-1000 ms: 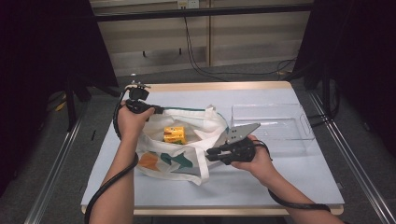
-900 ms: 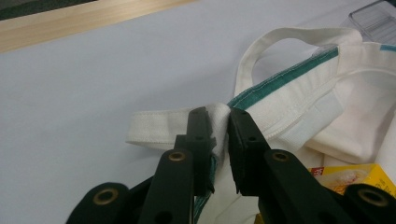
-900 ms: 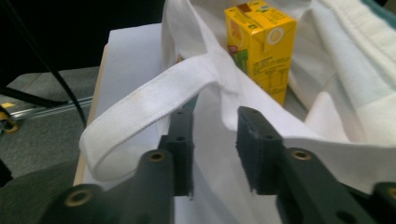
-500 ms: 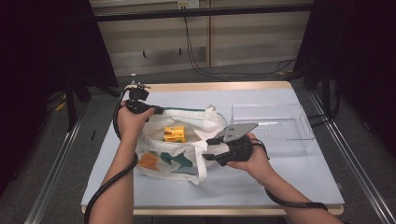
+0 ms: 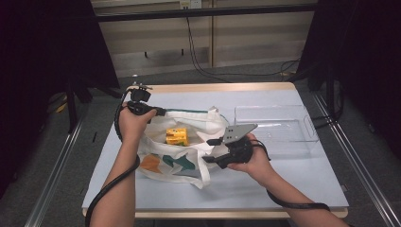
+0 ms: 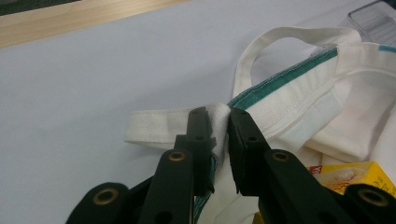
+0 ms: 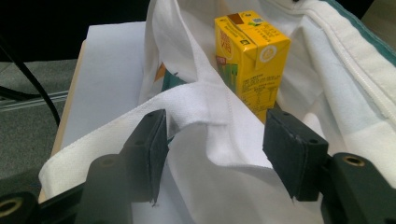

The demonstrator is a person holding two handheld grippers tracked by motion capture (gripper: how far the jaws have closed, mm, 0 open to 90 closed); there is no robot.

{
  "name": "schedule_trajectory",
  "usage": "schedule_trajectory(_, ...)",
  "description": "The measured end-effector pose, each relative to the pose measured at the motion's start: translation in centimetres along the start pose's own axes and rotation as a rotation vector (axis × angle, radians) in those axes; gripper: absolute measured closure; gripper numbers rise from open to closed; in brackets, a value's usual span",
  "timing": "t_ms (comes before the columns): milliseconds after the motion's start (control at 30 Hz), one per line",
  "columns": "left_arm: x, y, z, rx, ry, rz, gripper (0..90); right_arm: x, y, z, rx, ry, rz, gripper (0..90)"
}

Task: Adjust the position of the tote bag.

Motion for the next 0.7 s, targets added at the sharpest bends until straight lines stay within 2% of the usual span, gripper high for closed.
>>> schedule_trajectory(200, 0.0, 0.0, 0.0, -0.002, -0.004, -0.003, 79.5, 0.0, 1.0, -0.4, -0.022, 0.003, 0.005, 42.1)
schedule_trajectory(300, -0.1, 0.0, 0.0, -0.003, -0.003, -0.003, 79.5, 0.2, 1.6, -0.7, -0.042, 0.006, 0.003, 47.1)
schedule_trajectory(367, -0.1, 0.0, 0.0, -0.002, -0.004, -0.004, 79.5, -0.1, 1.9, -0.8, -0.044, 0.005, 0.031, 60.2)
schedule_trajectory(400, -0.1, 0.0, 0.0, -0.004, -0.004, -0.004, 79.5, -0.2, 2.0, -0.8, -0.046, 0.014, 0.041, 60.8)
schedule_trajectory(567, -0.1, 0.1, 0.0, -0.003, -0.011, -0.007, 79.5, 0.1, 2.1, -1.3, -0.059, 0.054, 0.058, 78.5)
schedule_trajectory(633, -0.1, 0.1, 0.0, -0.003, -0.006, -0.005, 79.6, 0.2, 2.0, -1.4, -0.053, 0.073, 0.064, 79.3)
schedule_trajectory(700, -0.1, 0.2, 0.1, 0.003, -0.017, 0.000, 79.6, 0.0, 2.0, -1.5, -0.063, 0.062, 0.071, 79.6)
Point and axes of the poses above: each handheld gripper's, and its own axes: y roughly forward along the jaws, z roughly out of its top, x roughly to its right, the point moved 10 cm from there along y, roughly forward along the jaws
